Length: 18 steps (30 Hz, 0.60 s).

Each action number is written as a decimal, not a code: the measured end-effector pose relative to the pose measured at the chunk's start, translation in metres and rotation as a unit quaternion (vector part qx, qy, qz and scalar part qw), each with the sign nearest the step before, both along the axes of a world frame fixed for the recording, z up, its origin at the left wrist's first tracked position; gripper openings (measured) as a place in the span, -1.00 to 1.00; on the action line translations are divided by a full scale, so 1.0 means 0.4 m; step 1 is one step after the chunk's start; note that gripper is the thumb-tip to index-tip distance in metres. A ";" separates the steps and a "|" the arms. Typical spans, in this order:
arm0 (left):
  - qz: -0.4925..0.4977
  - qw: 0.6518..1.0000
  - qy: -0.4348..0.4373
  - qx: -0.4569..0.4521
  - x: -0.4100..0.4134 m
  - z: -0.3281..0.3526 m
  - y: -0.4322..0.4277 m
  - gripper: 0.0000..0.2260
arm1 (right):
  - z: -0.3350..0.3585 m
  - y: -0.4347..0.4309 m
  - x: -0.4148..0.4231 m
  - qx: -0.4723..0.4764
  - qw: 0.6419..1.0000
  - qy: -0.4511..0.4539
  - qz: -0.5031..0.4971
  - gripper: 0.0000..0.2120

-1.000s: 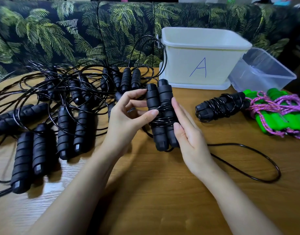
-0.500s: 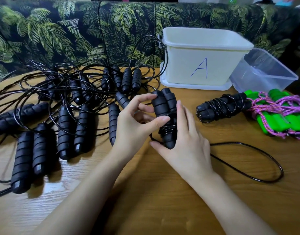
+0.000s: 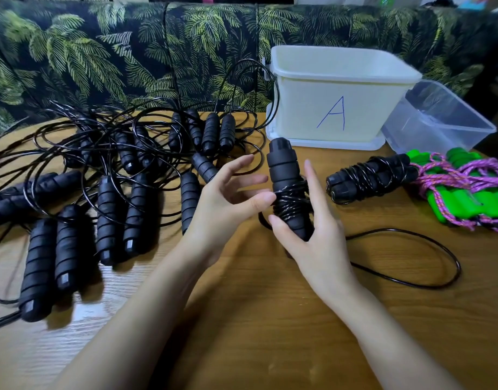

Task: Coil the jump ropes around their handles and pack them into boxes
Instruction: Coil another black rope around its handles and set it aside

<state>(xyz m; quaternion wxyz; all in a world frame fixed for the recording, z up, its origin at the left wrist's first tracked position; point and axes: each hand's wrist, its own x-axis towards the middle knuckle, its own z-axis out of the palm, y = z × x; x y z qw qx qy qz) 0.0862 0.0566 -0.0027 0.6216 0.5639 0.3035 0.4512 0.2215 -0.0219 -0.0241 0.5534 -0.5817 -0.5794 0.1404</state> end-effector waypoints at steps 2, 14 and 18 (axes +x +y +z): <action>-0.032 0.999 -0.002 -0.010 -0.001 -0.003 0.001 -0.35 | -0.002 -0.002 0.001 0.004 1.000 0.004 0.016 -0.24; 0.033 0.998 0.021 0.054 0.010 -0.007 -0.010 -0.59 | 0.004 -0.001 -0.012 0.029 0.994 -0.105 -0.011 -0.33; -0.013 0.997 0.039 0.068 -0.005 -0.002 -0.007 -0.48 | 0.003 0.000 0.002 0.014 0.999 -0.042 0.022 -0.32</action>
